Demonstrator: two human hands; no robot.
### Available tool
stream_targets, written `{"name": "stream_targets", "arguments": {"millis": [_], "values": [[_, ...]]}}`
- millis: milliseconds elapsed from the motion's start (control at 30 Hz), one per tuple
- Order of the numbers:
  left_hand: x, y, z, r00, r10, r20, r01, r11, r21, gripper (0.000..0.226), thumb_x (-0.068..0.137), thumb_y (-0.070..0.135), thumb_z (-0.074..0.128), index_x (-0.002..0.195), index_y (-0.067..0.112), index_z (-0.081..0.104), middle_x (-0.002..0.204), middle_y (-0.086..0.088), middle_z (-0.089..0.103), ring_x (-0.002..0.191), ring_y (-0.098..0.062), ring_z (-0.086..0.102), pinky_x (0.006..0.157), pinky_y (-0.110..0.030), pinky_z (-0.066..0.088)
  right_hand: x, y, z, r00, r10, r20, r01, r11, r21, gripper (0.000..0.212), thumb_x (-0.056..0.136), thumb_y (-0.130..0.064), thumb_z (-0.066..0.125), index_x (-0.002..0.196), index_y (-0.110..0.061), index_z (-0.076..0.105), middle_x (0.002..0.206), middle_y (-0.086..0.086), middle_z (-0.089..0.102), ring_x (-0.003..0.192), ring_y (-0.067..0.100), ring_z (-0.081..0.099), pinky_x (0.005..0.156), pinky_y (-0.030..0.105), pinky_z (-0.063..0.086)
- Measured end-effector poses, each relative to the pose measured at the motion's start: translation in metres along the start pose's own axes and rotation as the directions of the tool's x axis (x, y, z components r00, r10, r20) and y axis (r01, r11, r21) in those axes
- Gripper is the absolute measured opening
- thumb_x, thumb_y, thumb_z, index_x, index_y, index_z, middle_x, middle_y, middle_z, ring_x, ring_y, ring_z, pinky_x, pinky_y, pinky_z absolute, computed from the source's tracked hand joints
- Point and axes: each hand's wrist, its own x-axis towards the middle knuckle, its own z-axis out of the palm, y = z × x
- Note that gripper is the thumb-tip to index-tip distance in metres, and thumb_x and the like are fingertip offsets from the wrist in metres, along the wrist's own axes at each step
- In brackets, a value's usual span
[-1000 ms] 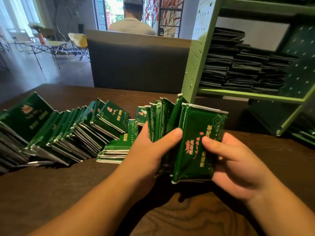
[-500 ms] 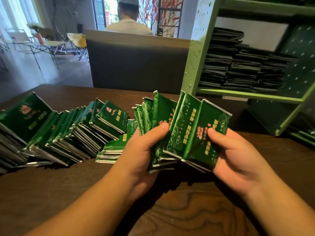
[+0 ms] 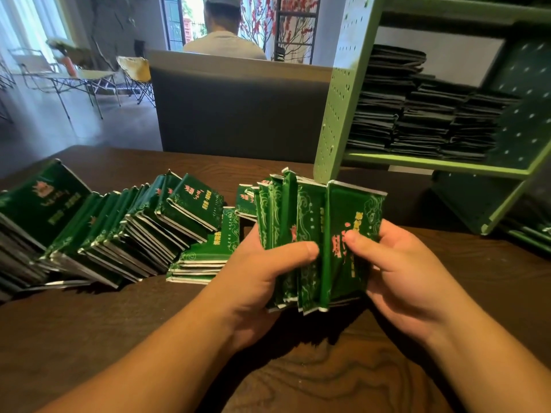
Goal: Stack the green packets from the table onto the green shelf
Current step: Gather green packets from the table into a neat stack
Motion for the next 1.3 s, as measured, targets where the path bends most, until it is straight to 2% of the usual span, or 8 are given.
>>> {"name": "stream_targets", "arguments": {"millis": [200, 400, 600, 767, 933, 1033, 1167, 1300], "values": [[-0.001, 0.003, 0.006, 0.990, 0.027, -0.136, -0.035, 0.998, -0.059, 0.016, 0.077, -0.003, 0.064, 0.088, 0.009, 0.064, 0.072, -0.012, 0.072, 0.060, -0.023, 0.070, 0.061, -0.039, 0.059, 0.005, -0.005, -0.008, 0.991, 0.025, -0.131, -0.021, 0.999, 0.034, 0.024, 0.094, -0.002, 0.055, 0.114, -0.006, 0.069, 0.104, 0.018, 0.077, 0.094, 0.029, 0.076, 0.068, 0.040, 0.064], [0.001, 0.001, 0.004, 0.985, 0.052, -0.163, -0.058, 0.998, -0.031, 0.018, 0.078, -0.001, 0.066, 0.091, 0.010, 0.060, 0.067, -0.007, 0.070, 0.059, -0.019, 0.069, 0.055, -0.036, 0.057, 0.003, -0.009, -0.008, 0.996, 0.058, -0.068, -0.054, 0.997, 0.056, 0.033, 0.097, 0.002, 0.045, 0.118, -0.009, 0.068, 0.110, 0.019, 0.075, 0.104, 0.033, 0.073, 0.082, 0.048, 0.060], [0.006, -0.005, -0.005, 0.993, 0.084, -0.081, -0.069, 0.982, 0.175, 0.046, 0.071, 0.008, 0.077, 0.115, 0.008, 0.064, 0.102, -0.014, 0.077, 0.092, -0.031, 0.076, 0.070, -0.041, 0.060, -0.002, -0.004, 0.000, 1.000, -0.024, -0.002, 0.024, 0.997, -0.076, 0.033, 0.094, 0.002, 0.050, 0.117, -0.012, 0.069, 0.107, 0.013, 0.077, 0.095, 0.024, 0.076, 0.069, 0.033, 0.060], [0.006, -0.006, -0.005, 0.954, 0.296, -0.055, -0.234, 0.845, 0.480, 0.076, 0.083, 0.008, 0.081, 0.144, 0.035, 0.045, 0.126, 0.008, 0.070, 0.117, -0.012, 0.067, 0.095, -0.044, 0.057, -0.007, -0.006, 0.002, 0.996, -0.051, 0.080, 0.061, 0.990, -0.127, 0.039, 0.093, 0.007, 0.049, 0.119, -0.016, 0.067, 0.107, 0.013, 0.077, 0.098, 0.028, 0.075, 0.071, 0.037, 0.063], [0.003, -0.009, -0.002, 0.953, 0.292, 0.076, -0.292, 0.826, 0.483, 0.065, 0.082, -0.005, 0.076, 0.131, 0.033, 0.054, 0.122, 0.006, 0.072, 0.114, -0.014, 0.070, 0.096, -0.047, 0.057, -0.009, -0.003, 0.006, 0.985, -0.085, 0.149, 0.126, 0.949, -0.290, 0.052, 0.090, 0.015, 0.054, 0.122, -0.025, 0.061, 0.106, 0.001, 0.078, 0.098, 0.018, 0.075, 0.070, 0.029, 0.062], [0.002, -0.009, -0.003, 0.938, 0.333, 0.098, -0.341, 0.827, 0.447, 0.067, 0.081, -0.012, 0.067, 0.131, 0.031, 0.055, 0.124, 0.003, 0.072, 0.116, -0.017, 0.069, 0.094, -0.043, 0.059, -0.010, -0.003, 0.006, 0.962, -0.248, 0.115, 0.273, 0.846, -0.457, 0.065, 0.085, 0.018, 0.058, 0.125, -0.034, 0.059, 0.112, -0.014, 0.075, 0.105, 0.003, 0.070, 0.078, 0.019, 0.059], [0.003, -0.007, -0.008, 0.925, 0.372, 0.077, -0.368, 0.829, 0.421, 0.087, 0.067, -0.007, 0.056, 0.142, 0.037, 0.050, 0.133, 0.006, 0.066, 0.125, -0.017, 0.063, 0.088, -0.037, 0.060, -0.008, 0.003, 0.000, 0.917, -0.393, 0.063, 0.372, 0.789, -0.489, 0.072, 0.081, 0.019, 0.062, 0.123, -0.040, 0.056, 0.117, -0.013, 0.073, 0.109, 0.002, 0.068, 0.081, 0.018, 0.057], [0.002, -0.012, -0.005, 0.949, 0.304, 0.082, -0.309, 0.850, 0.426, 0.089, 0.062, -0.002, 0.057, 0.140, 0.039, 0.047, 0.127, 0.008, 0.068, 0.119, -0.016, 0.066, 0.088, -0.039, 0.059, -0.003, 0.007, -0.002, 0.936, -0.334, 0.114, 0.341, 0.772, -0.536, 0.075, 0.078, 0.018, 0.068, 0.122, -0.040, 0.052, 0.114, -0.019, 0.072, 0.109, -0.002, 0.067, 0.082, 0.014, 0.055]]}}
